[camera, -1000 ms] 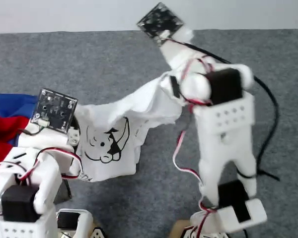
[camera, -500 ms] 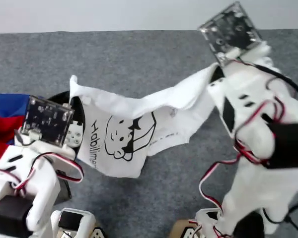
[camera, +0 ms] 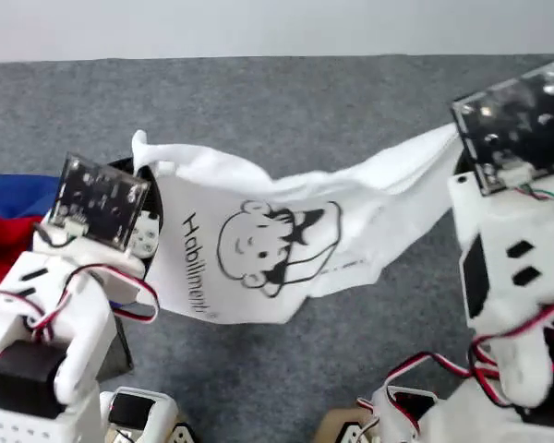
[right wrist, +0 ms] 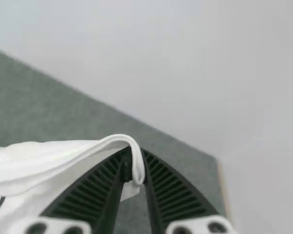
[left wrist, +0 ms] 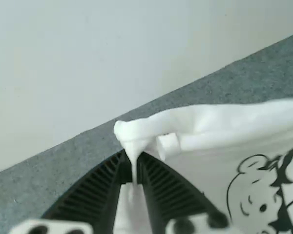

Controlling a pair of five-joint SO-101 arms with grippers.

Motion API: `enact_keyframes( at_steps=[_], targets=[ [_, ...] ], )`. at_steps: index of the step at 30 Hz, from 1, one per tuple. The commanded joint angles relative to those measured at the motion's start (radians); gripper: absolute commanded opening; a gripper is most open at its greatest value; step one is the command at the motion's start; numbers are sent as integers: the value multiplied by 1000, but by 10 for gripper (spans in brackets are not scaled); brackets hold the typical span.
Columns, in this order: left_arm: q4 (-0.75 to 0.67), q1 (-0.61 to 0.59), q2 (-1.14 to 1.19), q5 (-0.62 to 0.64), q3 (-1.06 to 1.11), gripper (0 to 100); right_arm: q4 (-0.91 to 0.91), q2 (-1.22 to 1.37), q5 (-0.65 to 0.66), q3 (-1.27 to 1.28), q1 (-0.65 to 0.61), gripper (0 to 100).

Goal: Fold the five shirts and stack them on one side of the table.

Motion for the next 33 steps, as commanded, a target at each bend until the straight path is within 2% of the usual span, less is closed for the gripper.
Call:
enact_keyframes(
  at_steps=[1, 15, 20, 25, 28, 33],
  targets=[
    [-12, 9, 32, -5, -24, 7, -105, -31, 49, -15, 18, 10],
    [-12, 2, 44, -11, -206, 7, -387, -68, 167, -49, 18, 10],
    [-18, 2, 46, -18, -311, 7, -404, -102, 218, -49, 56, 10],
    [-41, -20, 46, -132, -343, 7, -398, -97, 216, -43, 171, 10],
    [-60, -57, 46, -132, -341, 7, -384, -102, 218, -43, 177, 10],
    [-8, -44, 44, -130, -344, 7, -409, -113, 218, -49, 180, 10]
  ],
)
